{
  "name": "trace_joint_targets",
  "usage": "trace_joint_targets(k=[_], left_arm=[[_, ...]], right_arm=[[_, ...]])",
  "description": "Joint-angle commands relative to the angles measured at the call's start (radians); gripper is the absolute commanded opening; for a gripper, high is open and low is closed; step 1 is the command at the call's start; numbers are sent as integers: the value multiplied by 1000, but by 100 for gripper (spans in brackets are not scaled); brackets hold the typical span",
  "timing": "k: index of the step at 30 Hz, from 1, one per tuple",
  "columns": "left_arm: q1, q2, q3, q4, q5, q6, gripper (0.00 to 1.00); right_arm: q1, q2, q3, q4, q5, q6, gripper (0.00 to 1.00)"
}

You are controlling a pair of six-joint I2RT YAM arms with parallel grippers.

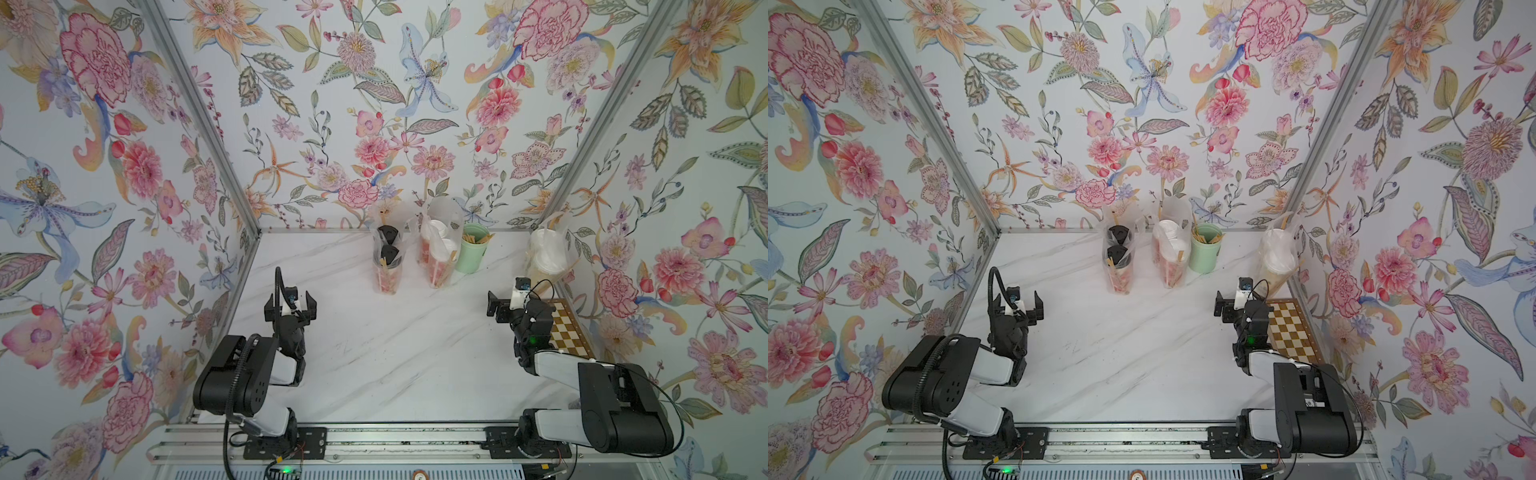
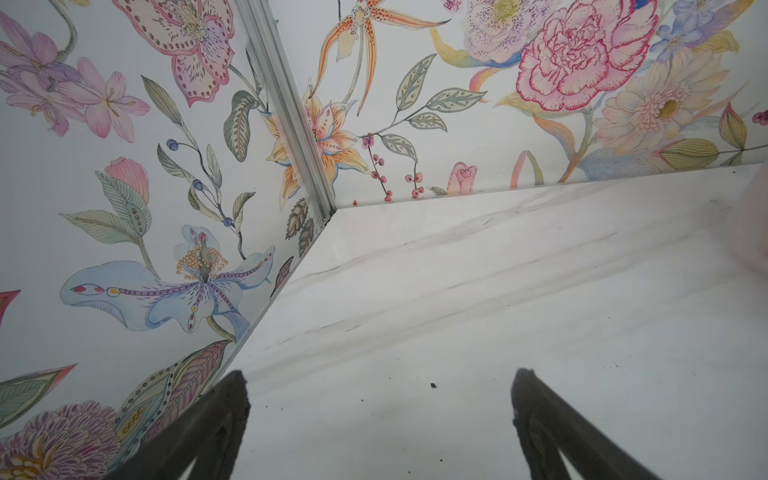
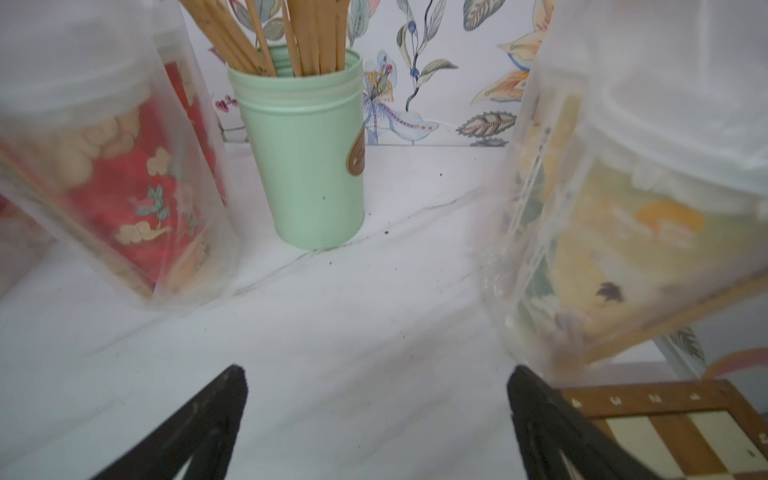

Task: Pack milk tea into plastic carrier bags
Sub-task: Reset both arms

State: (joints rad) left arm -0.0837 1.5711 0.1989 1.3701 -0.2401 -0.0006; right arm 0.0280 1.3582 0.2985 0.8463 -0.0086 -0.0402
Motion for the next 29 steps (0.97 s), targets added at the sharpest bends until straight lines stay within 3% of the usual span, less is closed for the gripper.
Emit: trace_joint_targets(k=[1,5,7,12,29], left_arm=[[7,5,13,26,14,-15,99],[7,5,14,26,15,-15,99],[7,5,14,26,15,-15,99],[7,4,14,26,15,-14,99],[7,5,13,26,15,-13,99]], right_arm=[[4,60,17,105,10,-20,100],[7,206,-35,347,23,-20,100],[7,175,4,216,61,-10,100],[29,187,-20,284,148,-5,100],[16,191,-9,270,113,-1,100]])
